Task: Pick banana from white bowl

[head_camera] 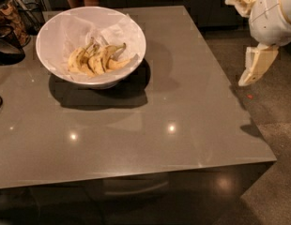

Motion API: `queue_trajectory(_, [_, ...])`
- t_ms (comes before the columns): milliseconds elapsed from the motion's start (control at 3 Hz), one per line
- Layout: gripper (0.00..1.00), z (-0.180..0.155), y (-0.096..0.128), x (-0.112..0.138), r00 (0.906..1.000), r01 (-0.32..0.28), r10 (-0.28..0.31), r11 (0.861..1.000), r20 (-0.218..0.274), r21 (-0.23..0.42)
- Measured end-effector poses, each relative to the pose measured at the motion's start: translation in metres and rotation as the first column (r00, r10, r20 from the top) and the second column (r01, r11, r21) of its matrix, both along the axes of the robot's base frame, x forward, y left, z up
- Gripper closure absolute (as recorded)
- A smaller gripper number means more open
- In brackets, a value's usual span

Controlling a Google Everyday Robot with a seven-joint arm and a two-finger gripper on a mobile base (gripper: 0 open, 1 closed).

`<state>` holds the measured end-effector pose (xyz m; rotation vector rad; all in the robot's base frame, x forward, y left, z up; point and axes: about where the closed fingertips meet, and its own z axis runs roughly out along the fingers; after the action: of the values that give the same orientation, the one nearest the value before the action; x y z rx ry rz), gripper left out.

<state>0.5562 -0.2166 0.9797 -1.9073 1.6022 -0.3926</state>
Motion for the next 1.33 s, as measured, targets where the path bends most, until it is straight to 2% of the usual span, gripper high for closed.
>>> queue_trajectory(333, [0.00, -0.002, 0.001, 0.001, 0.9978, -0.064, 0.064, 0.997, 0.016, -0.047])
queue_trajectory(667, [0.00, 0.013, 0.021, 0.010, 0.9902, -0.105, 0.115, 0.987, 0.079, -0.125])
queue_trajectory(1000, [0.00, 0.036, 0.049, 0.024, 0.9723, -0.175, 0.203, 0.962, 0.116, -0.210])
queue_trajectory(1333, [0.00, 0.047, 0.080, 0.039, 0.9514, -0.250, 0.288, 0.928, 0.109, -0.275])
